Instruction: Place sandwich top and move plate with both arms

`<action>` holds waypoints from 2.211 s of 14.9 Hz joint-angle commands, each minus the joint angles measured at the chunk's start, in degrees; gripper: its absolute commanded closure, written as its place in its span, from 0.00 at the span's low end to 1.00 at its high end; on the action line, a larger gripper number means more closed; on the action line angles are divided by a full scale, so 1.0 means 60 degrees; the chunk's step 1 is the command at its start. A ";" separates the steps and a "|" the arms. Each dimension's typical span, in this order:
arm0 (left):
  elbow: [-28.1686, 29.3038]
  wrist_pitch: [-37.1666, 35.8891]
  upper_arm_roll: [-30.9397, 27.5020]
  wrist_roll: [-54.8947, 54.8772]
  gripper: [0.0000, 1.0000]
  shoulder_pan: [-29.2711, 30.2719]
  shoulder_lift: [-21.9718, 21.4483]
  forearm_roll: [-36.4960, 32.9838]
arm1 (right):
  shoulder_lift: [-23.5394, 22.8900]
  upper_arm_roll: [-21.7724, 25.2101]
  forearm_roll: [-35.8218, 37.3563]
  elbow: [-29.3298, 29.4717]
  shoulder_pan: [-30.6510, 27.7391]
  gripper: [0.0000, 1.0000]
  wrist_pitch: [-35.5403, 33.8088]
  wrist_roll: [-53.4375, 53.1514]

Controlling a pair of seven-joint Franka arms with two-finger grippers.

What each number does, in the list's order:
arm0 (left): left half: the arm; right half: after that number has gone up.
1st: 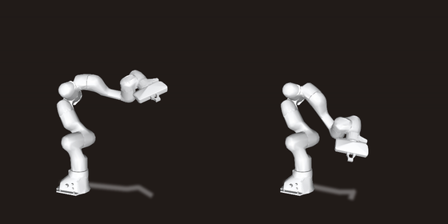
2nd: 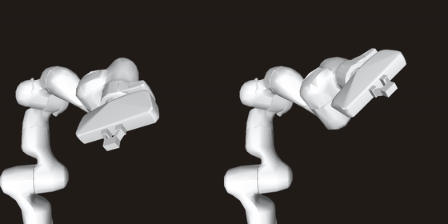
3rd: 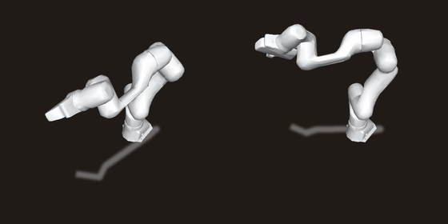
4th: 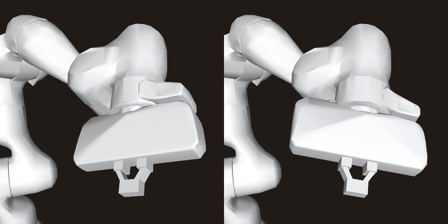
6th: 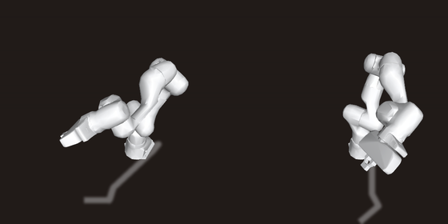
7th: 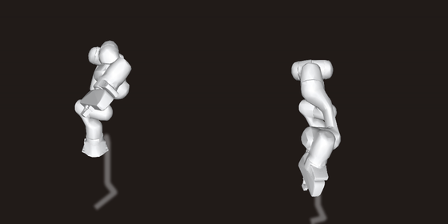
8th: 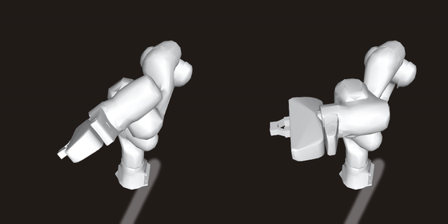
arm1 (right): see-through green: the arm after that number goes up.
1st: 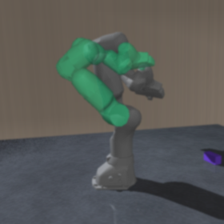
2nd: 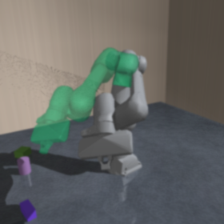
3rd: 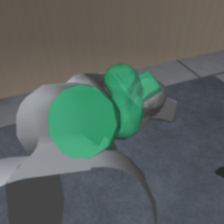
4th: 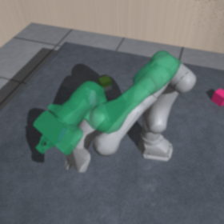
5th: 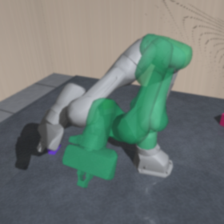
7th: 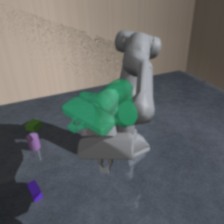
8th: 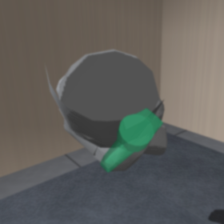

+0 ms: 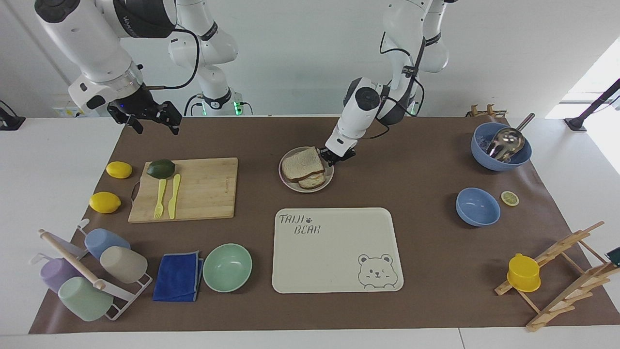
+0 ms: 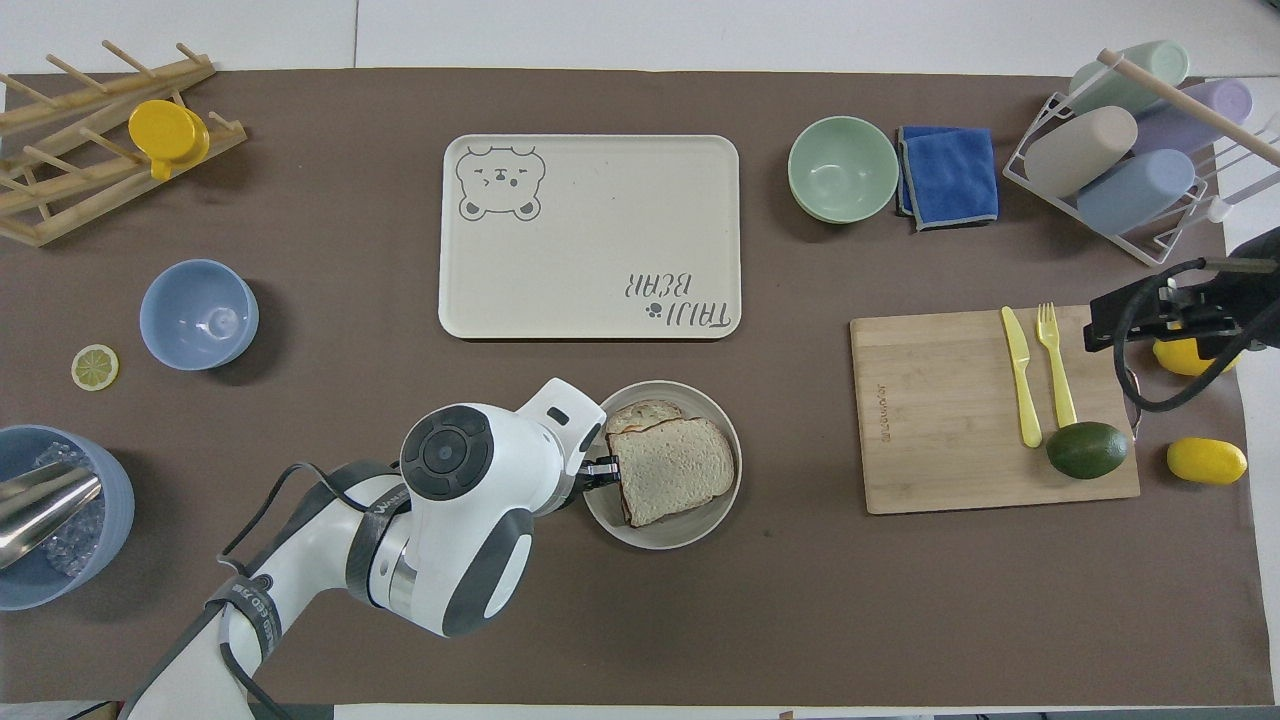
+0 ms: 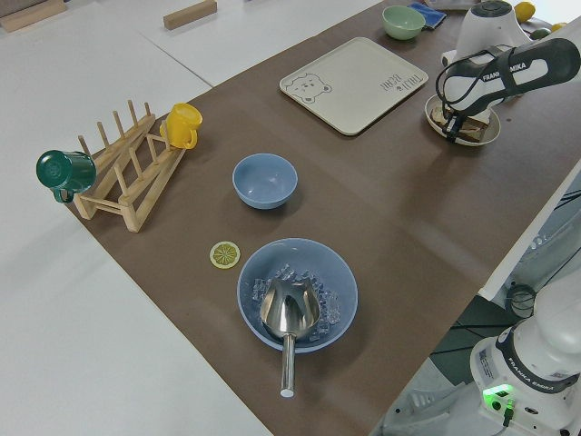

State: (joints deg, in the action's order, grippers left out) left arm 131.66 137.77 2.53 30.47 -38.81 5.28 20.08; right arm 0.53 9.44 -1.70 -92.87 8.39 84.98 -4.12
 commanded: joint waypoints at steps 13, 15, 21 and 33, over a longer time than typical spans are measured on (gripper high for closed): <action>-0.5255 -0.4562 -0.0099 -0.1825 1.00 0.3551 0.1388 0.0461 | 0.0102 -0.0035 -0.0038 -0.0006 -0.0066 0.00 0.0060 0.0233; -0.6338 -0.4607 -0.0113 -0.1811 1.00 0.3786 0.2338 0.0593 | 0.0102 -0.0035 -0.0038 -0.0006 -0.0051 0.00 0.0074 0.0233; -0.9318 -0.4101 -0.0157 -0.1738 1.00 0.4022 0.5198 0.0476 | 0.0102 -0.0050 -0.0038 0.0038 -0.0036 0.00 0.0104 0.0233; -0.7706 -0.2600 -0.0143 -0.2118 0.79 0.3655 0.4775 0.0271 | 0.0102 -0.0050 -0.0053 0.0038 -0.0051 0.00 0.0235 0.0233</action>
State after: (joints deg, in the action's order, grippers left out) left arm 82.47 121.06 2.06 19.40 -16.69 36.65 21.83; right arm 0.74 9.37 -1.70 -92.58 8.56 85.78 -4.12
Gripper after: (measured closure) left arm 0.956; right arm 0.000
